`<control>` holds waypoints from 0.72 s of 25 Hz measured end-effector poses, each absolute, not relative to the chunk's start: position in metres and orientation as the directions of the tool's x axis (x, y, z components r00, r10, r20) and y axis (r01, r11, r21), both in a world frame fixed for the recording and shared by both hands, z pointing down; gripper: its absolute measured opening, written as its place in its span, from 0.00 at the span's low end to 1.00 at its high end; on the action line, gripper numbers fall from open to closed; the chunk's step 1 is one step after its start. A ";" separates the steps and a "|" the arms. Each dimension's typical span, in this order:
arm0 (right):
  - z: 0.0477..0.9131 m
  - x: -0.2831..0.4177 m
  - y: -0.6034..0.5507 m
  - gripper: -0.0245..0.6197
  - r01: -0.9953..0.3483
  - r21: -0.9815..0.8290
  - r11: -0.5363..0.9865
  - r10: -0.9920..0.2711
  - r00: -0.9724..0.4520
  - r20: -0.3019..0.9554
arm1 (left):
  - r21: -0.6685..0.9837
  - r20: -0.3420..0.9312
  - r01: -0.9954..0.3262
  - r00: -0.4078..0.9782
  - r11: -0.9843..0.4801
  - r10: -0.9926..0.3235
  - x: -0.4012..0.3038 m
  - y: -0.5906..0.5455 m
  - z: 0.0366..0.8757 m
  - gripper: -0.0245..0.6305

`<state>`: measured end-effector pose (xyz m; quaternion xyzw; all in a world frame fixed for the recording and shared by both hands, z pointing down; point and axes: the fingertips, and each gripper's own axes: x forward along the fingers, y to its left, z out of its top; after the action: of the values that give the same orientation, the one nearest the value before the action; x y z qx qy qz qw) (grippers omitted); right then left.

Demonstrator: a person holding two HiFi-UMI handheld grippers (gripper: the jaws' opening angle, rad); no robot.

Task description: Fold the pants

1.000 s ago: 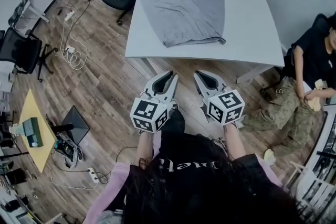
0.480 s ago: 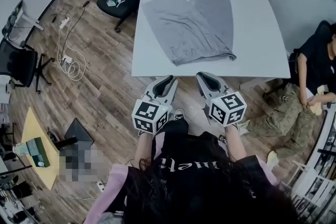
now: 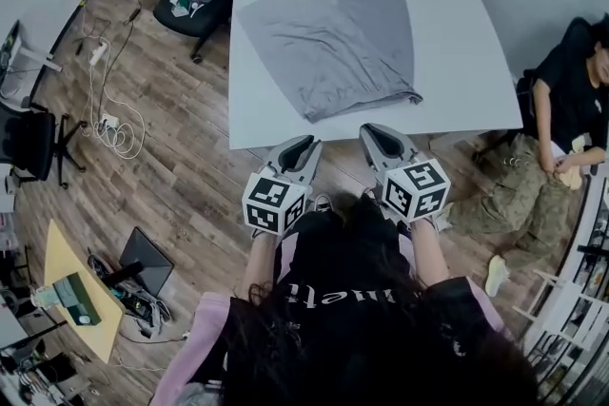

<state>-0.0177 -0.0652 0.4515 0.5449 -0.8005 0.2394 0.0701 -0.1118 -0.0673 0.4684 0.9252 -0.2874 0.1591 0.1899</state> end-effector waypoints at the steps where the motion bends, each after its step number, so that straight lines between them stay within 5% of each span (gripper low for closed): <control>1: 0.452 -0.014 -0.066 0.09 -0.907 -0.309 0.287 -0.839 -0.394 0.376 | 0.263 0.409 -0.593 0.783 -0.761 -0.469 -0.110 -0.069 0.470 0.13; 18: 0.520 0.078 -0.115 0.09 -0.933 -0.267 0.243 -0.786 -0.350 0.509 | 0.299 0.586 -0.705 0.667 -0.643 -0.460 -0.090 -0.118 0.560 0.23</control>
<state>0.0778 -0.1149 0.5202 0.5534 -0.7764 0.2690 0.1363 -0.0903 -0.1180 0.5602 0.8751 -0.3329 0.2356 0.2605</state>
